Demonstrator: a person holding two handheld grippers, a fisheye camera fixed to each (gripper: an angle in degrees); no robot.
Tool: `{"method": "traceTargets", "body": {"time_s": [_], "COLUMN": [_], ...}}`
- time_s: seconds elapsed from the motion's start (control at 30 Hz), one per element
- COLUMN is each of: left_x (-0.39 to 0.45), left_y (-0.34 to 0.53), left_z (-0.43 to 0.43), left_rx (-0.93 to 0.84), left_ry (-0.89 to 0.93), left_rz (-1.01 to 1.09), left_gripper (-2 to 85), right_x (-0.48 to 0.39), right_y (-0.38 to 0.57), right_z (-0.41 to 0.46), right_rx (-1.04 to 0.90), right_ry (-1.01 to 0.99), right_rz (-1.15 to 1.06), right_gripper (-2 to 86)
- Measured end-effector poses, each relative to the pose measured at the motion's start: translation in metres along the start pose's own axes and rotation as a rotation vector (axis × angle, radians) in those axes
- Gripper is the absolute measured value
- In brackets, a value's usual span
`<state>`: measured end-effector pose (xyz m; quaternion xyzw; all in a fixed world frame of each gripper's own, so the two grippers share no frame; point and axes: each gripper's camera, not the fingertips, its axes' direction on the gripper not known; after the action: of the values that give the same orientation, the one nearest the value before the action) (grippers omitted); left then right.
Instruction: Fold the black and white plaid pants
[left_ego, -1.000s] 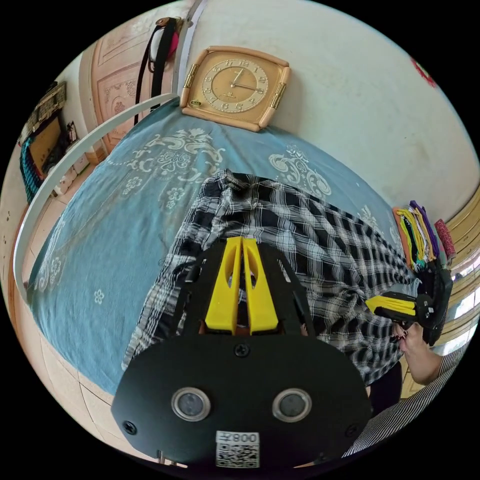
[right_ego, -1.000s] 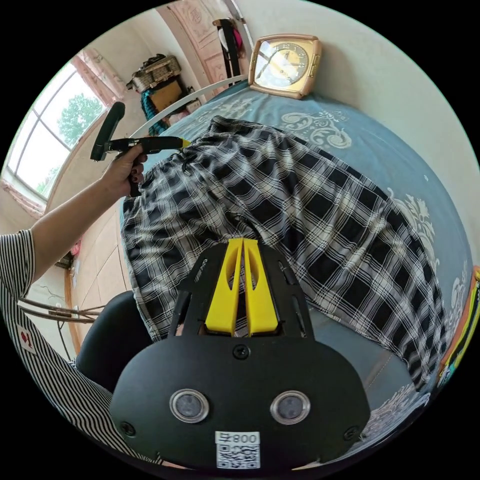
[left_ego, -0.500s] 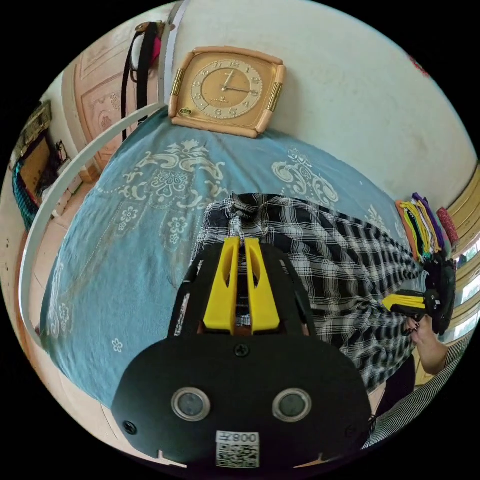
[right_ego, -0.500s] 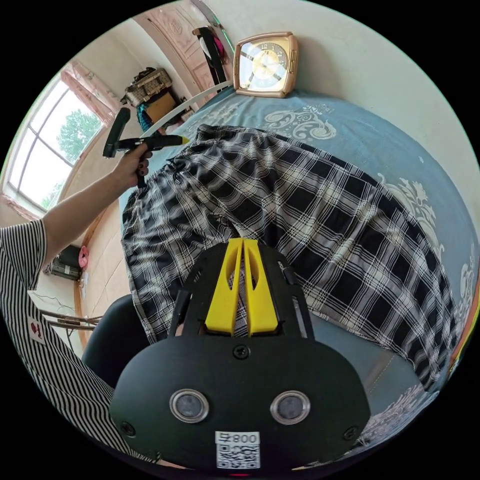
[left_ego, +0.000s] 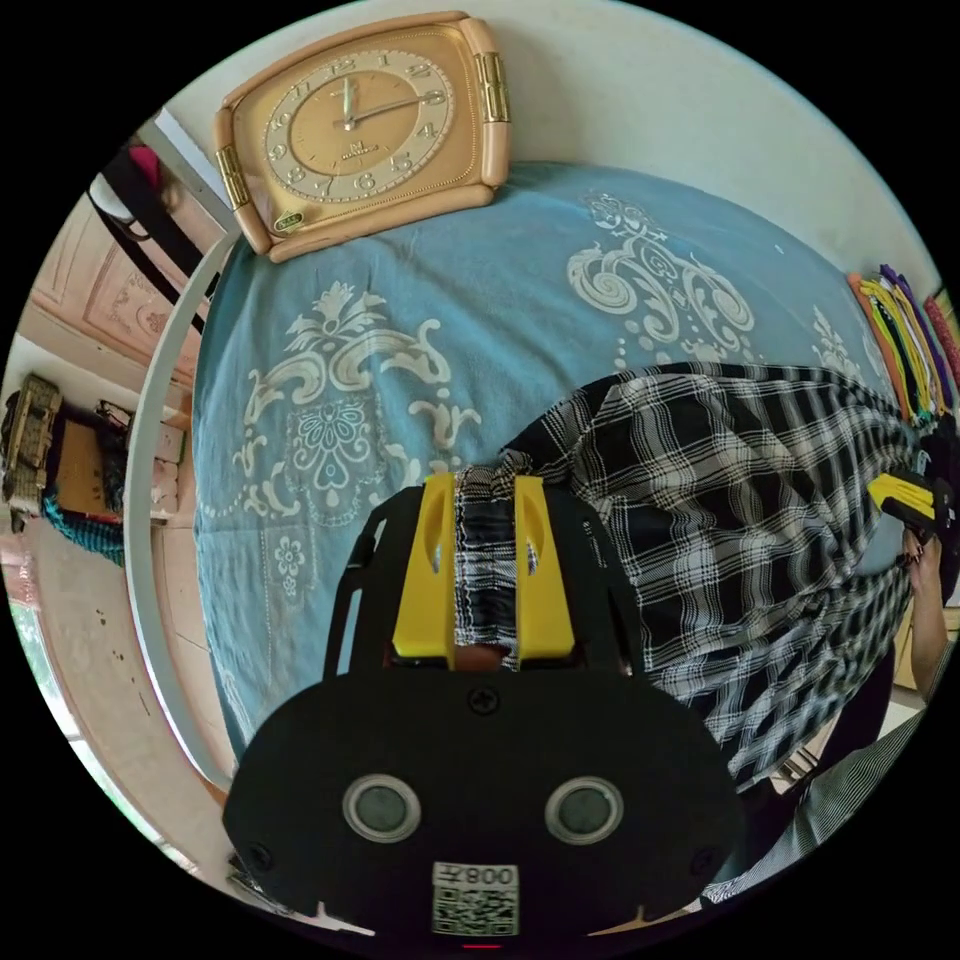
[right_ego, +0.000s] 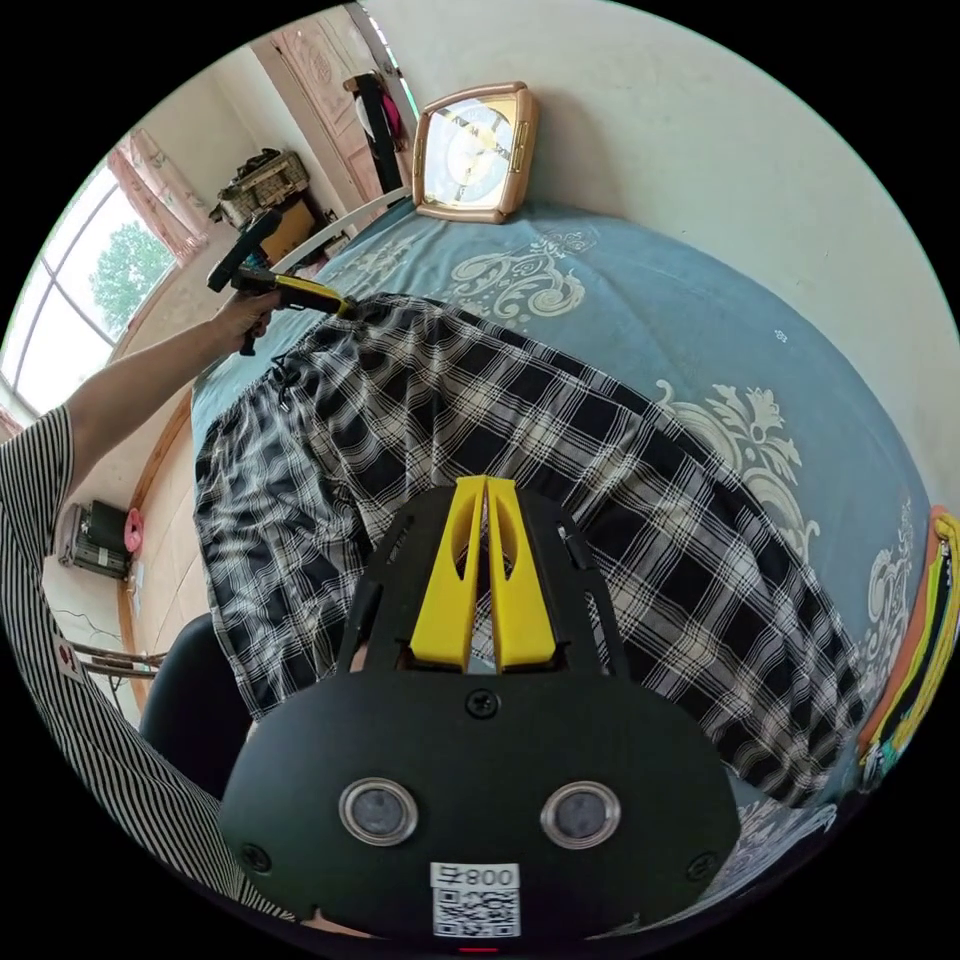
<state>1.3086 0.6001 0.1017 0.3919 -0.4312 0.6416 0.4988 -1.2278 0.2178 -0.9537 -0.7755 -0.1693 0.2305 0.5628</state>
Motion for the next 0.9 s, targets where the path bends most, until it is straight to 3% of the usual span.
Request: {"method": "traceTargets", "body": {"time_s": [0.3, 0.53, 0.9], "left_x": [-0.004, -0.009, -0.038], "left_y": [-0.027, -0.043, -0.011], "left_z": [-0.010, 0.005, -0.011], "left_rx": [0.010, -0.054, 0.026], "left_ry": [0.090, 0.082, 0.087], "left_rz": [0.135, 0.147, -0.003], "left_gripper": [7.8, 6.4, 3.2], "right_x": [-0.004, -0.009, -0.038], "right_y": [-0.067, -0.113, -0.109], "right_z": [-0.016, 0.010, -0.003], "right_rx": [-0.029, -0.206, -0.246], "right_ry": [0.181, 0.223, 0.257], "right_rz": [-0.148, -0.221, -0.280], "right_gripper": [4.3, 7.4, 1.5]}}
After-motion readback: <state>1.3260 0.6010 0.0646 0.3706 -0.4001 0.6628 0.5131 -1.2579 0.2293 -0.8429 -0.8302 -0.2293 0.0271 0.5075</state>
